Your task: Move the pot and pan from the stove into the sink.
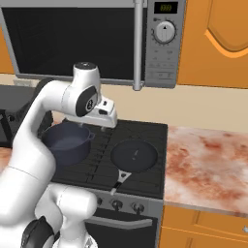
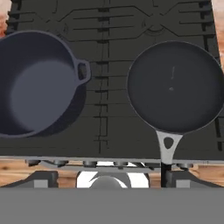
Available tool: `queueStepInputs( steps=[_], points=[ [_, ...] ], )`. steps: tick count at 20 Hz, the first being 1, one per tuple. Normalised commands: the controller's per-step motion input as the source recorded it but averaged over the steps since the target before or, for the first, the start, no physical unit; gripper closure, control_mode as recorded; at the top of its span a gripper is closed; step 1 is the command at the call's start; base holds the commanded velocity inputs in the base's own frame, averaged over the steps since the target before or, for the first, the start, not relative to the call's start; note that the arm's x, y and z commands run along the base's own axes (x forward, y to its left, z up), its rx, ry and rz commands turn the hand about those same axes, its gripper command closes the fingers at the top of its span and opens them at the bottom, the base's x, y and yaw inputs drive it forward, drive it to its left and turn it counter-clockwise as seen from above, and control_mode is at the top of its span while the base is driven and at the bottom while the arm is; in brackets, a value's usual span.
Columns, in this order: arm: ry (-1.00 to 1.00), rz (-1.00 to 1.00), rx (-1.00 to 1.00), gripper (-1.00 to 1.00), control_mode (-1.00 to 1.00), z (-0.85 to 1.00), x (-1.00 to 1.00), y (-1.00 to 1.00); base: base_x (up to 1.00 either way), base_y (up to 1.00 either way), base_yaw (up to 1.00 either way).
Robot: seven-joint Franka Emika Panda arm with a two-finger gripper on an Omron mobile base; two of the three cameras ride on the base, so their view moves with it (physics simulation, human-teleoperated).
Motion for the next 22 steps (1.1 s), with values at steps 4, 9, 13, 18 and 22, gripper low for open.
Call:
queueStepInputs(
  steps=[4,9,13,18,22],
  points=[
    [0.0,-0.02,0.0,-1.0,-1.0,-0.23,-0.21,-0.55,0.0,0.0,0.0],
    [0.0,-0.03,0.0,-1.0,-1.0,-0.23,0.0,-0.69,0.0,0.0,0.0],
    [-0.01,-0.01,-0.01,-1.0,-1.0,-0.11,-0.05,-0.31,0.0,0.0,0.0],
    [0.0,0.0,0.0,-1.0,-1.0,0.0,0.0,0.0,0.0,0.0,0.0],
    [-0.02,0.0,-0.04,-1.0,-1.0,-0.32,0.0,-0.04,0.0,0.0,0.0]
  ],
)
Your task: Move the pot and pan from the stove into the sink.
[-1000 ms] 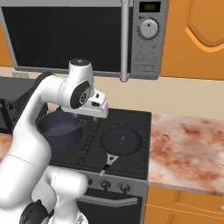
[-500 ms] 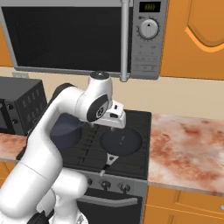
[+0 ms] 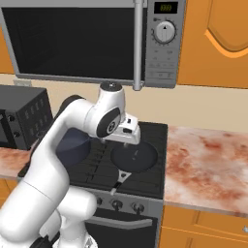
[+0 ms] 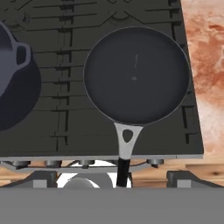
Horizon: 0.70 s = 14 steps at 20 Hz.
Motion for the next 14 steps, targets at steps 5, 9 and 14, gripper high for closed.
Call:
queueStepInputs(
  steps=[5,9,14],
  points=[
    [0.0,0.0,-0.03,-1.0,-1.0,-0.53,0.0,-0.11,0.0,0.0,0.0],
    [-0.01,0.0,-0.02,-1.0,-1.0,-0.56,-0.01,-0.14,0.0,0.0,0.0],
    [-0.02,0.0,-0.02,-1.0,-1.0,-0.55,0.0,-0.08,0.0,0.0,0.0]
  ],
)
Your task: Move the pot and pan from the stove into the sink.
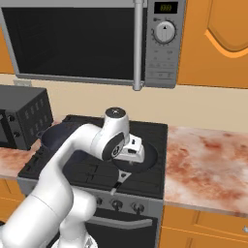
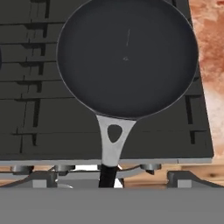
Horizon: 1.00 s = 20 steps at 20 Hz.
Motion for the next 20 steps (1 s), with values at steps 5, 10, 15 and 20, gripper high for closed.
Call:
queueStepInputs(
  steps=[5,10,15,20],
  points=[
    [-0.03,0.0,-0.03,-1.0,-1.0,-0.53,0.0,-0.01,0.0,0.0,0.0],
    [-0.04,0.0,-0.03,-1.0,-1.0,-0.44,-0.02,0.0,0.0,0.0,0.0],
    [-0.04,0.0,-0.01,-1.0,-1.0,-0.39,-0.06,0.0,0.0,0.0,0.0],
    [-0.01,0.0,0.0,-1.0,-1.0,-0.18,-0.01,0.0,0.0,0.0,0.0]
  ],
)
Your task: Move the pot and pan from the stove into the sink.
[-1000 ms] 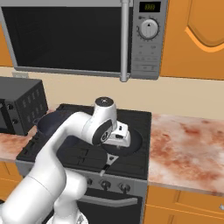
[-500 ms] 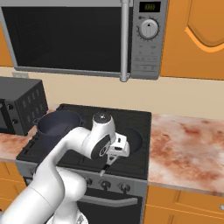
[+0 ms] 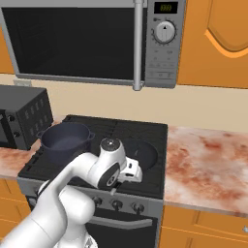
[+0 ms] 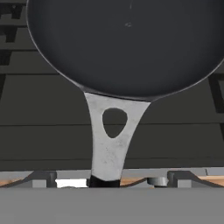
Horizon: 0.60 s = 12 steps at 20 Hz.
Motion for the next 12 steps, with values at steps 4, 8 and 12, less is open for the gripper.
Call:
queueStepInputs(
  steps=[4,8,12],
  points=[
    [0.0,0.0,0.0,-1.0,-1.0,-0.04,0.0,0.0,0.0,0.0,0.0],
    [0.0,0.0,-0.02,-1.0,-1.0,-0.28,0.0,0.0,0.0,0.0,0.0],
    [0.0,0.0,0.0,-1.0,-1.0,-0.32,0.0,0.0,0.0,0.0,0.0]
  ],
)
